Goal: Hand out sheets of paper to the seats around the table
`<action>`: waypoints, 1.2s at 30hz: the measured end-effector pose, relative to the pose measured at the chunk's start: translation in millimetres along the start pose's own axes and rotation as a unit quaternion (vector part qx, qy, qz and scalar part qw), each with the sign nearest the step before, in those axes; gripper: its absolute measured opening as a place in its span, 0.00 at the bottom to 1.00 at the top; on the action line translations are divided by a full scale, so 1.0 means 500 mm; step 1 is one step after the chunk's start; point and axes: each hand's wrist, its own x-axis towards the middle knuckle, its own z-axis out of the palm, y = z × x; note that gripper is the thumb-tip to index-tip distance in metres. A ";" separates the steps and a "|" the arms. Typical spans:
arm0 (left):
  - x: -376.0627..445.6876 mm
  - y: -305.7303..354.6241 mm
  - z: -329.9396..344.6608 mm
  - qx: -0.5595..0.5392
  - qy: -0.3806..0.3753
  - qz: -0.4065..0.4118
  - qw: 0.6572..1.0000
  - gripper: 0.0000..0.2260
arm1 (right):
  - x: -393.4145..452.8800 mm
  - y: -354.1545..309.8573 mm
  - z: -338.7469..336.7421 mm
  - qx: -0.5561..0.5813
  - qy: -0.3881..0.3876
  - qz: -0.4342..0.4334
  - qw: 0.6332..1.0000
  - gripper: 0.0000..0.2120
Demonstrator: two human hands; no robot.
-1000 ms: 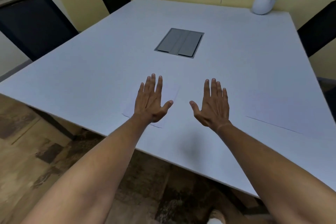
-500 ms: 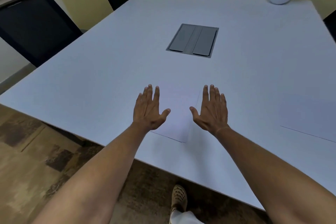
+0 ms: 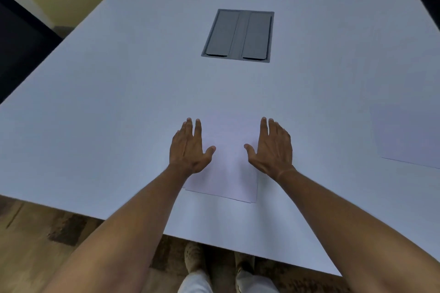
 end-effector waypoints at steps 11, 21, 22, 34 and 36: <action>0.093 -0.063 0.045 -0.138 -0.113 -0.053 0.983 0.35 | 0.012 -0.052 0.048 0.181 -0.069 0.244 0.950 0.28; 0.138 -0.090 0.085 -0.210 -0.114 -0.112 0.965 0.22 | 0.016 -0.049 0.093 0.253 -0.056 0.358 0.897 0.20; 0.138 -0.090 0.086 -0.216 -0.111 -0.117 0.963 0.22 | 0.017 -0.052 0.093 0.257 -0.057 0.360 0.895 0.20; 0.132 -0.093 0.088 -0.315 -0.099 -0.143 0.933 0.18 | 0.023 -0.058 0.091 0.317 -0.041 0.380 0.868 0.24; 0.128 -0.093 0.084 -0.324 -0.091 -0.138 0.932 0.09 | 0.023 -0.055 0.093 0.327 -0.040 0.381 0.864 0.25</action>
